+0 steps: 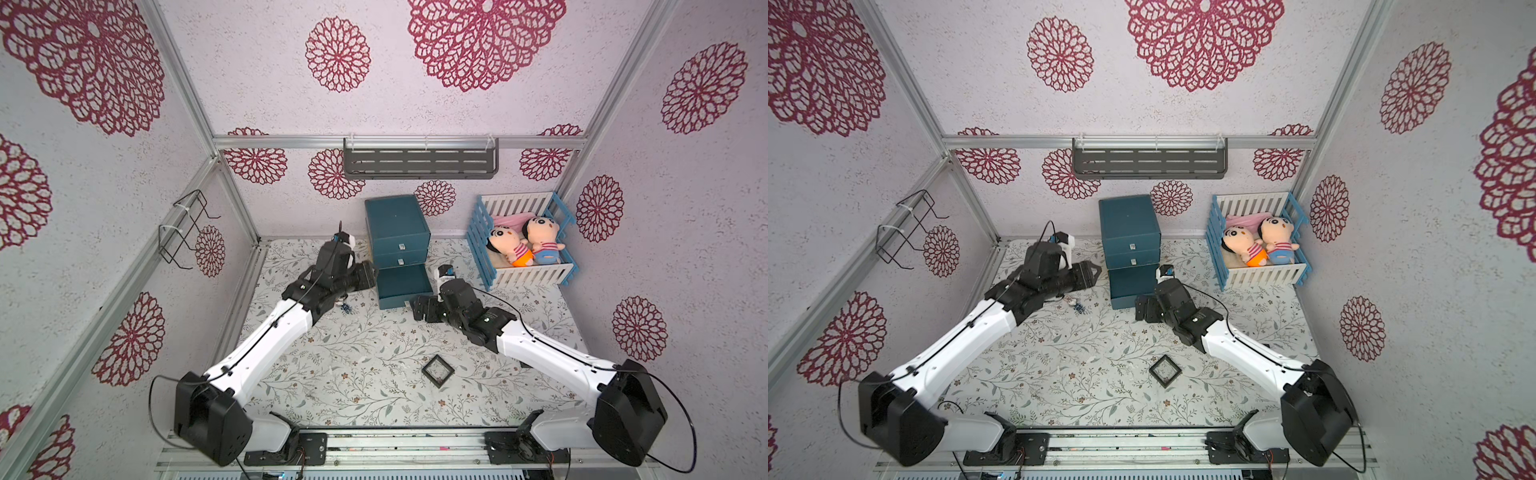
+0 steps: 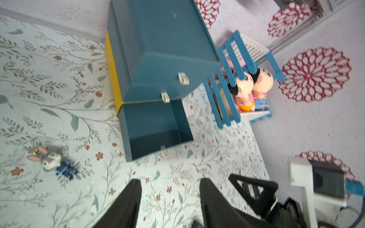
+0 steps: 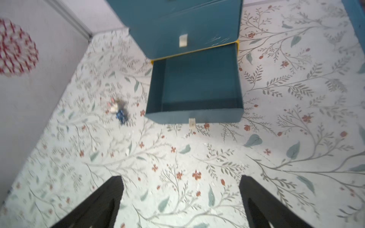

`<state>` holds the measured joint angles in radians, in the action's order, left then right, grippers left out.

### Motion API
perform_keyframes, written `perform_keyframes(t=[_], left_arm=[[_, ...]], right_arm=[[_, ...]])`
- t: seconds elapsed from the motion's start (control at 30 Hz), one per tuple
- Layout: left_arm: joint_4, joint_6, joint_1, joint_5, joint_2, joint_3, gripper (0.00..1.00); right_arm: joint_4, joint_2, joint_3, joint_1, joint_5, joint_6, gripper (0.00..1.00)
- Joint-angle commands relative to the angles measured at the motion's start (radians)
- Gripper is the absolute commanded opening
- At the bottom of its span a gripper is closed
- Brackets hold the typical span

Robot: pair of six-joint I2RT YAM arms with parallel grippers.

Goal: Place the brooch boxes into the drawer by color
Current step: Pick up the brooch box from the center of the board.

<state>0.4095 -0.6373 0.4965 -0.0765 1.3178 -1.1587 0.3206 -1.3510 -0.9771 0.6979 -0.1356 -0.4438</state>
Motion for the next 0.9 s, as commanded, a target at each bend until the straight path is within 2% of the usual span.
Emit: perform_keyframes(t=[0.0,0.17,0.33,0.5,0.6,0.87], left_arm=[[-0.006,0.03,0.043,0.004,-0.142,0.133,0.54],[0.053,0.009,0.106,-0.003,-0.335,0.3,0.54],[0.135,-0.005,0.177,-0.013,-0.457,0.37,0.54],[0.202,-0.026,0.238,0.005,-0.517,0.396,0.53],[0.22,-0.03,0.249,0.016,-0.529,0.392,0.53],[0.205,-0.041,0.252,0.02,-0.523,0.384,0.53]], right_arm=[[0.195,0.015,-0.008,0.038,0.002,0.207,0.98],[0.318,-0.021,0.014,0.134,0.029,0.166,0.96],[0.3,0.011,0.093,0.143,0.133,0.135,0.98],[0.333,-0.059,0.108,0.142,0.226,0.176,0.99],[0.412,-0.111,0.08,0.139,0.175,0.162,0.99],[0.485,-0.116,0.048,0.137,0.11,0.145,0.99]])
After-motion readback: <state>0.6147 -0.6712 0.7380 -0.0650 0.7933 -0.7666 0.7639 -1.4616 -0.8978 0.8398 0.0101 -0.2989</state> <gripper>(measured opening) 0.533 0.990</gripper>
